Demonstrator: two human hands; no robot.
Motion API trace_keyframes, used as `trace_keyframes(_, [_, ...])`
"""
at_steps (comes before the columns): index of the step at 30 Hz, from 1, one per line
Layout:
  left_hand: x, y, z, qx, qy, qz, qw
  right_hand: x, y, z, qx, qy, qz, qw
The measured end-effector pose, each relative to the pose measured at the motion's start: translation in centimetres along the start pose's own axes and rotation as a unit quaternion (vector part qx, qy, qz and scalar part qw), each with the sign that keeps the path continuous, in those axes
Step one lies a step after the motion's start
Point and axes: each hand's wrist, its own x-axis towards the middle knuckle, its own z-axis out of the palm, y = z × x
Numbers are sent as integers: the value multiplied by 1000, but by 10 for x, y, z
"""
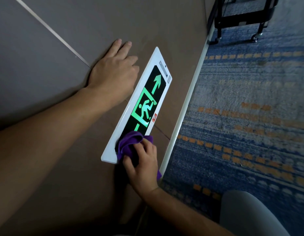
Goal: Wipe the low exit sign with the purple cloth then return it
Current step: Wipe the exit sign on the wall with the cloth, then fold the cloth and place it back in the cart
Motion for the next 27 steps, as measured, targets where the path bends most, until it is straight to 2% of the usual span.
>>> trace_keyframes(6, [-4,-3,-2,-35,-15,9,999,-22,11,-12,-9,-104,-21,994])
trace_keyframes(9, [-12,4,-5,-165,26,-14,986,-20,21,-28,50,-124,3,991])
trace_keyframes(14, [-44,39,-1,-404,119,-101,901,11,26,-77,130,-36,127,983])
trace_keyframes(16, [-54,60,4,-464,112,-137,868,28,25,-97,112,6,139,984])
trace_keyframes(17, [-56,71,6,-501,90,-160,846,37,23,-107,107,23,139,984])
trace_keyframes(21, [-57,106,-2,-645,-40,-251,721,58,14,-140,100,57,120,986])
trace_keyframes(24, [-64,121,-13,-719,-122,-233,643,56,-5,-162,96,91,69,989])
trace_keyframes(27, [-72,136,-33,-846,-155,-168,482,42,-25,-181,87,119,21,989])
